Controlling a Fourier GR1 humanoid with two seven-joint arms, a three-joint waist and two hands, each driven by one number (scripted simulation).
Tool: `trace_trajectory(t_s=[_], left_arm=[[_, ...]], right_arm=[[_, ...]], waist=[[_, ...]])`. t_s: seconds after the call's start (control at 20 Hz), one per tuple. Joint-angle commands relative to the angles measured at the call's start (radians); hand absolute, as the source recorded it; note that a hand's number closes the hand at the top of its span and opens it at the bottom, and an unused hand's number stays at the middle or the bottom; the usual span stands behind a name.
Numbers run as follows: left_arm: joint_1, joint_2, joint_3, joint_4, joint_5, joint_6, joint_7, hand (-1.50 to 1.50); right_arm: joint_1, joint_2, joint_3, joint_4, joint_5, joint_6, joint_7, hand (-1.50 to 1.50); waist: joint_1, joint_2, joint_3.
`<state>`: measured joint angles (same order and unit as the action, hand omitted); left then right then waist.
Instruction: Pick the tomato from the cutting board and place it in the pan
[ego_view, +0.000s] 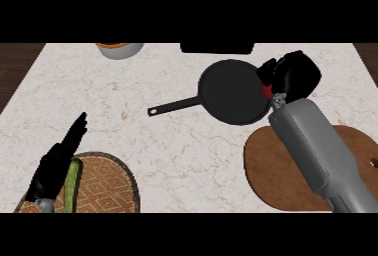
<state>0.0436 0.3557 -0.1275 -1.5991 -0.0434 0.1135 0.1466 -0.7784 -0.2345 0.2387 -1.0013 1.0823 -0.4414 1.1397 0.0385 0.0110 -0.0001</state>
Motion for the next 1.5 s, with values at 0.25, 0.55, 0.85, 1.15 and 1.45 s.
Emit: trace_trajectory(t_s=[0.25,0.55,0.85,1.15,1.45], left_arm=[[-0.041,-0.042,-0.033,0.03,-0.037,0.009,-0.02,0.0],[-0.041,-0.021,-0.007,0.021,-0.019,-0.008,-0.036,0.0],[-0.063,-0.047,-0.029,0.027,-0.036,0.001,-0.019,0.0],[-0.04,-0.051,-0.034,0.033,-0.052,0.01,-0.019,0.0],[-0.003,-0.042,-0.014,0.028,-0.036,-0.003,-0.042,0.0]], right_arm=[[-0.2,0.052,-0.224,0.468,-0.119,-0.078,-0.118,1.5],[-0.156,0.131,-0.402,0.48,-0.308,-0.255,-0.203,-1.5],[-0.154,0.18,-0.494,0.473,-0.392,-0.446,-0.431,-1.5],[-0.175,0.127,-0.555,0.47,-0.391,-0.653,-0.578,-1.5],[-0.128,0.133,-0.646,0.448,-0.423,-0.87,-0.657,-1.5]], waist=[[0.029,0.018,0.002],[0.046,0.029,0.005],[0.048,0.03,0.005],[0.046,0.026,0.004],[0.018,0.011,0.002]])
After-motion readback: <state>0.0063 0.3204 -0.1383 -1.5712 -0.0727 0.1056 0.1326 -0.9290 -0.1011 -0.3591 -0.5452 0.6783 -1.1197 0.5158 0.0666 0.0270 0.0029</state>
